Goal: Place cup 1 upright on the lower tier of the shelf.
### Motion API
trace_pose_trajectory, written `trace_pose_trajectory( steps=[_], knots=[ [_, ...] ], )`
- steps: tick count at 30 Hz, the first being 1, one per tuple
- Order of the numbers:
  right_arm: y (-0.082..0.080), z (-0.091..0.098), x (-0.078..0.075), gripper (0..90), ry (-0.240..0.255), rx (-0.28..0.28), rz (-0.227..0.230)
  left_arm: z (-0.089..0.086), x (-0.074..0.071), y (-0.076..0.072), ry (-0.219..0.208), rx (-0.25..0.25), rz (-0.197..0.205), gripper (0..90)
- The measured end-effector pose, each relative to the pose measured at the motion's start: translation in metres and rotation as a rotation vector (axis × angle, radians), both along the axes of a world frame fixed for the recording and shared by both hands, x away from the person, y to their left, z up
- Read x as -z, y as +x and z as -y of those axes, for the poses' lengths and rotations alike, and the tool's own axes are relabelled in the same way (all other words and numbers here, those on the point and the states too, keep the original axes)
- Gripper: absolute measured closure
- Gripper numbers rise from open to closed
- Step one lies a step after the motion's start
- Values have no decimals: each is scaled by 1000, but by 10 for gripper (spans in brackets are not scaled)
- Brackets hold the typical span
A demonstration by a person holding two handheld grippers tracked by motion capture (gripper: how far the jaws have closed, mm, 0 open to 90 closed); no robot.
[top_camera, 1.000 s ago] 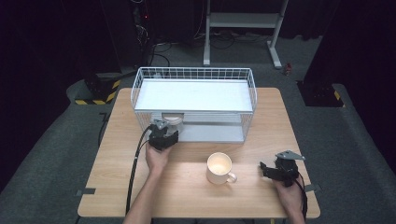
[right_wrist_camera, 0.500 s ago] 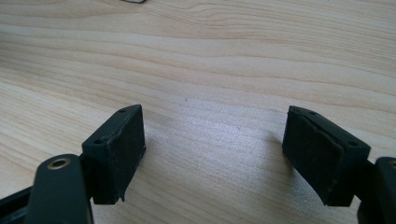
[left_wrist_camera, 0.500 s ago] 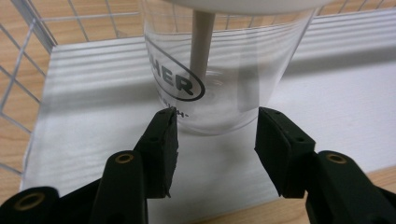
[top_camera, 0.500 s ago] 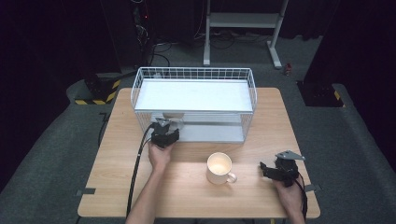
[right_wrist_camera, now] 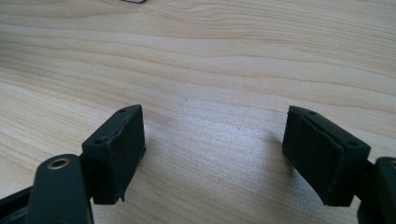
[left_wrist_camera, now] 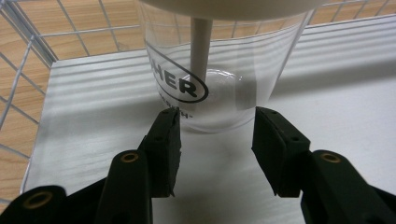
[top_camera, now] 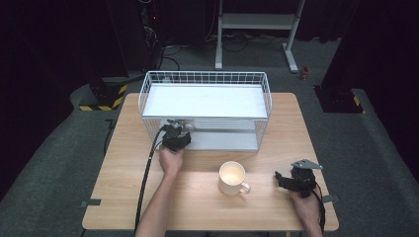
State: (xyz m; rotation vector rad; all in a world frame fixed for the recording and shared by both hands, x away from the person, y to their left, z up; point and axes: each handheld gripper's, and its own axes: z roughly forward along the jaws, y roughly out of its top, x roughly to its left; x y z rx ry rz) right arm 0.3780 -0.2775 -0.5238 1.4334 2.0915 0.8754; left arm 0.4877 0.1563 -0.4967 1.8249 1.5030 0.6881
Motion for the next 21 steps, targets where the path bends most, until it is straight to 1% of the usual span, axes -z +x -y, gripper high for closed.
trace_pose_trajectory(
  steps=[2,4,6,9,10,13,15,16,17,20,21],
  knots=[
    [0,0,0,211,-2,-2,1,-1,0,1,-9,-4,0,522],
    [0,0,0,211,-1,-2,1,0,1,1,-4,-3,-2,517],
    [0,0,0,211,-2,-2,1,0,-1,-1,-9,0,-1,503],
    [0,0,0,211,-2,-2,1,0,-5,-4,2,15,7,470],
    [0,0,0,211,0,0,0,0,-6,-5,-3,14,12,461],
    [0,0,0,211,-2,-2,1,-2,-7,-9,7,22,15,444],
    [0,0,0,211,-2,-2,1,-4,-8,-12,-5,21,15,425],
    [0,0,0,211,0,0,0,-4,-8,-13,-23,16,17,416],
    [0,0,0,211,-2,-2,1,-6,-10,-16,-15,21,26,407],
    [0,0,0,210,-2,-2,1,-10,-12,-21,-28,40,26,389],
    [0,0,0,211,0,0,0,-10,-13,-23,-32,42,20,382]
  ],
)
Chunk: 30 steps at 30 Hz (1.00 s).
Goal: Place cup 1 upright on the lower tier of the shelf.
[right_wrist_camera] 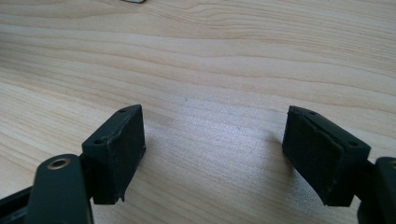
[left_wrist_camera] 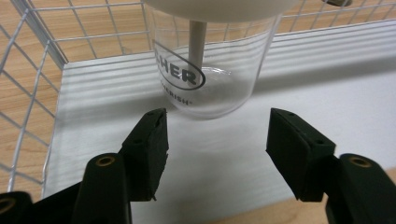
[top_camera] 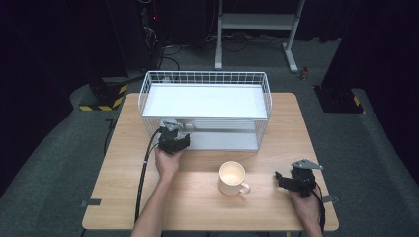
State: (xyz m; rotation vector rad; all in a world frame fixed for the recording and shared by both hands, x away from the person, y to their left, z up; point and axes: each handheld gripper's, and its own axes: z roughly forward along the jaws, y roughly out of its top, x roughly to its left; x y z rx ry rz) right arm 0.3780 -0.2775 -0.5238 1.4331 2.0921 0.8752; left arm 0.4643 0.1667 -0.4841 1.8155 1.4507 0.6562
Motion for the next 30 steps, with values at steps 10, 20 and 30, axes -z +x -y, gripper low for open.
trace_pose_trajectory(
  steps=[10,20,30],
  knots=[
    [0,0,0,210,-1,-2,1,-4,-6,-18,-14,36,27,349],
    [0,0,0,211,0,0,0,-4,-14,-31,-41,59,49,327],
    [0,0,0,211,0,0,0,-8,-17,-42,-57,63,59,326]
  ],
)
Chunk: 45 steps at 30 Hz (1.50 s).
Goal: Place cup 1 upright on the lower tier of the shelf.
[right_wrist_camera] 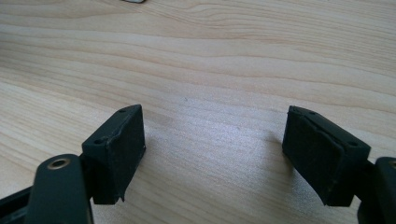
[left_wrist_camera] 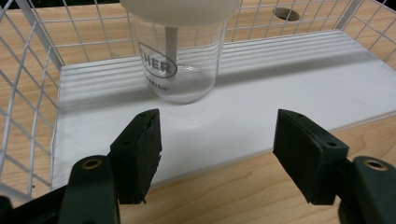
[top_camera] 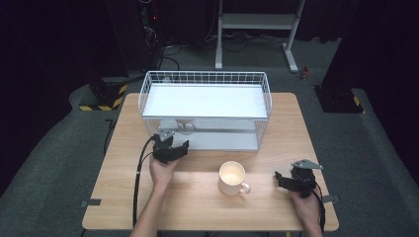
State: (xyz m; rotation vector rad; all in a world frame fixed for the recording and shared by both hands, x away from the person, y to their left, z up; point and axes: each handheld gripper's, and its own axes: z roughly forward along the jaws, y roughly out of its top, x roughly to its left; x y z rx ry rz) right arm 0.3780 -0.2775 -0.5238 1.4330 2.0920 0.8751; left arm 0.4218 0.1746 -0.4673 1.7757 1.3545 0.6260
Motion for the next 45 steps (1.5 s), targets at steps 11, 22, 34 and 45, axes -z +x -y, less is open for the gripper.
trace_pose_trajectory(
  steps=[11,22,34,45],
  knots=[
    [0,0,0,211,1,1,-1,-7,-2,-15,-52,3,13,318],
    [0,0,0,211,0,0,0,-10,-6,-31,-44,23,23,309],
    [0,0,0,211,0,0,0,-18,-6,-46,-28,23,30,307],
    [0,0,0,211,0,0,0,-30,1,-61,13,-1,25,301]
  ],
)
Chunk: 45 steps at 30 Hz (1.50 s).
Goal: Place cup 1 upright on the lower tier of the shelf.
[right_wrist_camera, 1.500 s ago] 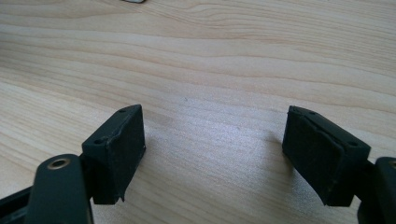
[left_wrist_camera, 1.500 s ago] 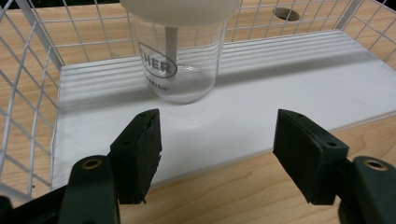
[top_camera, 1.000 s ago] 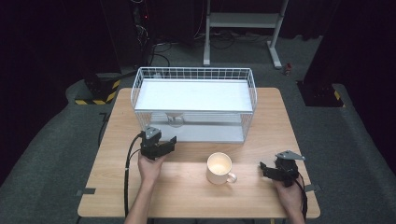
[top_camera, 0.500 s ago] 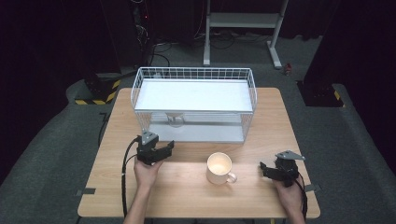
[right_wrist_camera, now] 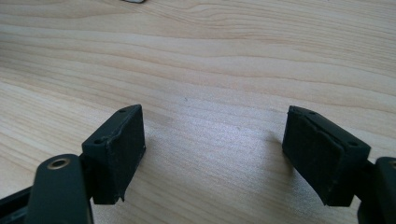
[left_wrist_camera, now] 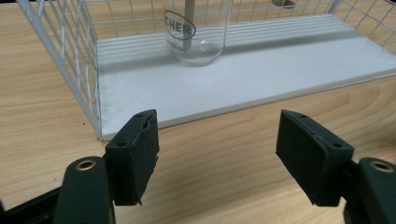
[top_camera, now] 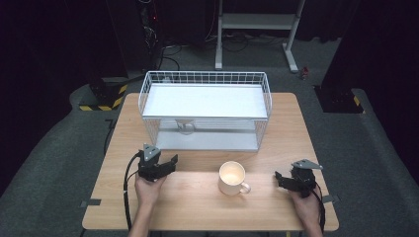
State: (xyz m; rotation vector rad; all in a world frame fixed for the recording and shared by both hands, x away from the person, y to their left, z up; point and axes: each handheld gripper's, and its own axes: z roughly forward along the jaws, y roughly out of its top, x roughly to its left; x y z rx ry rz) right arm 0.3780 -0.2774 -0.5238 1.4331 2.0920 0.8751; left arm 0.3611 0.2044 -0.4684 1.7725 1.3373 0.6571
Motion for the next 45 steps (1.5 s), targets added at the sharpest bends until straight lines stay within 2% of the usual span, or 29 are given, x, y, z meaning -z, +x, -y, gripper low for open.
trace_pose_trajectory(
  steps=[3,5,10,16,22,24,28,30,34,40,45],
  knots=[
    [0,0,0,211,1,1,-1,-1,1,-5,-6,9,-8,297],
    [0,0,0,210,1,1,-1,-2,2,-8,9,14,-8,294],
    [0,0,0,211,1,1,-1,-4,5,-16,8,13,-10,284],
    [0,0,0,211,1,1,-1,-3,10,-22,29,12,-9,266],
    [0,0,0,210,1,1,-1,-1,21,-27,46,21,-25,251],
    [0,0,0,211,1,1,-1,1,27,-28,54,4,-31,244],
    [0,0,0,211,1,2,-1,2,34,-29,52,-9,-53,223],
    [0,0,0,210,0,1,0,2,37,-31,75,-4,-52,219],
    [0,0,0,211,0,0,0,4,43,-30,57,-3,-64,216],
    [-3,-2,0,257,1,-6,6,6,52,-29,82,-12,-84,220],
    [-3,-2,-1,249,3,-15,2,6,58,-29,104,-26,-99,224]
  ],
)
